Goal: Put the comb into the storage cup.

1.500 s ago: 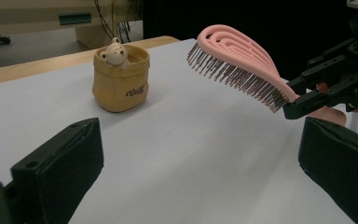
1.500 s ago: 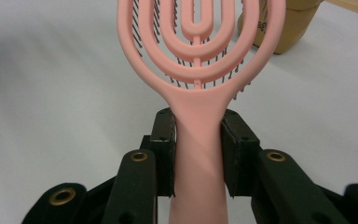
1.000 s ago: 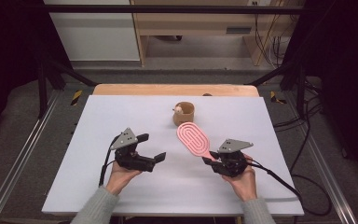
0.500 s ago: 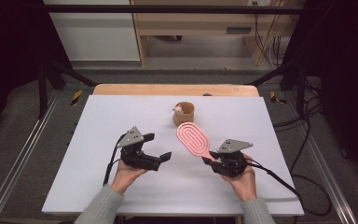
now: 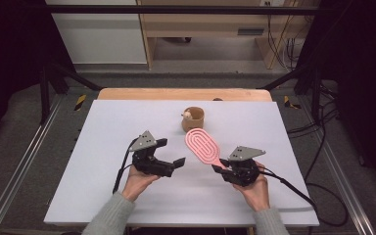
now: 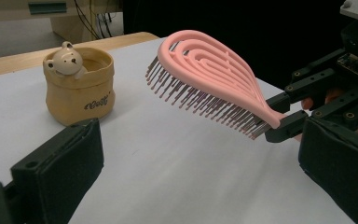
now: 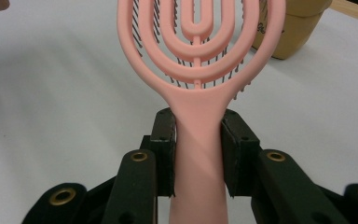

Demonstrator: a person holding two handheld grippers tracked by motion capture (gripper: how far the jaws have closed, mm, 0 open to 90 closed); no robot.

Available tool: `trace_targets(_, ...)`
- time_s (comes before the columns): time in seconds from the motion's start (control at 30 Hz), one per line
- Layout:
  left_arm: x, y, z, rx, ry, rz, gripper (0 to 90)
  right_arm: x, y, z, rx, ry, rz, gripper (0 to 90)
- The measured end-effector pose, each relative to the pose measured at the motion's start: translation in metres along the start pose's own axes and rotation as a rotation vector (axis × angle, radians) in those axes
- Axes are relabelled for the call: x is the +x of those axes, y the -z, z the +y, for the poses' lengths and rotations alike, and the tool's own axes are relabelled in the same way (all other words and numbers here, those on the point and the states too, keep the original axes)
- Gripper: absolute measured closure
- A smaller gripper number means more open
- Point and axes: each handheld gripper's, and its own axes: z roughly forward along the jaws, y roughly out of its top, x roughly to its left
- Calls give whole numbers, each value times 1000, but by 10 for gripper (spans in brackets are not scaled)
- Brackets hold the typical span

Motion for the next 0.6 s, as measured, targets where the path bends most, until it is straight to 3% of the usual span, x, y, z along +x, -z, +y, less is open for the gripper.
trace_targets(0.6, -5, -16, 4, 18, 21, -19, 0, 3, -1, 1, -4, 11, 9, 697)
